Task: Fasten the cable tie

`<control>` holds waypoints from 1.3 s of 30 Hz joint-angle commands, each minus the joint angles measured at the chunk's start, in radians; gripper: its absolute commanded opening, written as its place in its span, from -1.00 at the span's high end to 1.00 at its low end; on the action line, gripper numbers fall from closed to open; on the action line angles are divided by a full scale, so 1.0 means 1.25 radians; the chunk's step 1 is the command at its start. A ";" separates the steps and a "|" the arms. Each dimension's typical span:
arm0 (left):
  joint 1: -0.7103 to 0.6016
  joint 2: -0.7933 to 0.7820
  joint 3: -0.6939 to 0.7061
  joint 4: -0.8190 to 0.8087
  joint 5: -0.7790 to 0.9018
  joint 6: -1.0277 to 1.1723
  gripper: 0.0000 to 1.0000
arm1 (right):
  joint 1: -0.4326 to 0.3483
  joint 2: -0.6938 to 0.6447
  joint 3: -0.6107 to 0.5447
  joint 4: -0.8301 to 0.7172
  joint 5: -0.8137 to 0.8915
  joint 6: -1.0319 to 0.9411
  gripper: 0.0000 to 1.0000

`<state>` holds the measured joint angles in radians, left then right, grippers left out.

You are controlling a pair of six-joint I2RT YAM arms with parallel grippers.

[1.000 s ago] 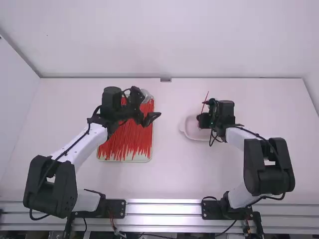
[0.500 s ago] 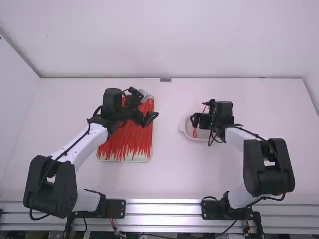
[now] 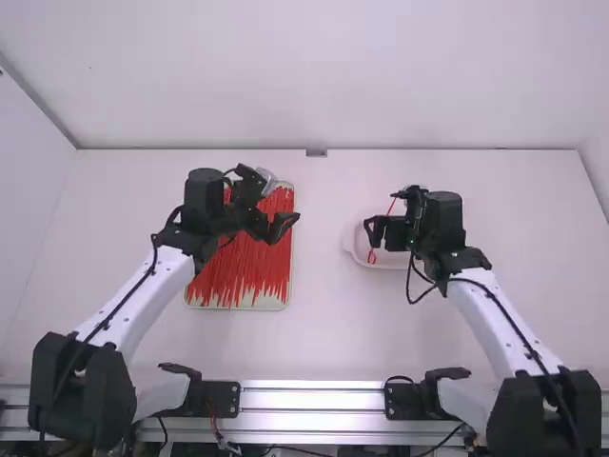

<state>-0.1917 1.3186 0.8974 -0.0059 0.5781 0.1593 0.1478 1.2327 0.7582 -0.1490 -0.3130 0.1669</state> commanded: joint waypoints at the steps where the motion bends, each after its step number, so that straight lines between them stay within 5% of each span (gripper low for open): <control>1: -0.003 -0.023 -0.007 -0.008 0.002 -0.010 -0.98 | 0.014 -0.039 0.021 -0.022 0.030 -0.011 -0.98; 9: 0.007 -0.035 -0.017 -0.016 -0.028 -0.021 -0.96 | 0.030 -0.071 0.011 -0.039 0.088 -0.022 -0.95; 22: 0.138 -0.166 -0.149 0.005 -0.160 -0.127 -0.63 | -0.106 -0.207 -0.126 0.097 0.225 -0.134 -0.61; 39: 0.153 -0.468 -0.451 0.005 -0.461 -0.127 0.13 | -0.118 -0.516 -0.434 0.119 0.250 -0.134 0.16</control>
<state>-0.0017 0.7750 0.3695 -0.0025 0.0940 -0.0010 -0.0029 0.6239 0.2535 -0.0029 -0.0074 -0.0025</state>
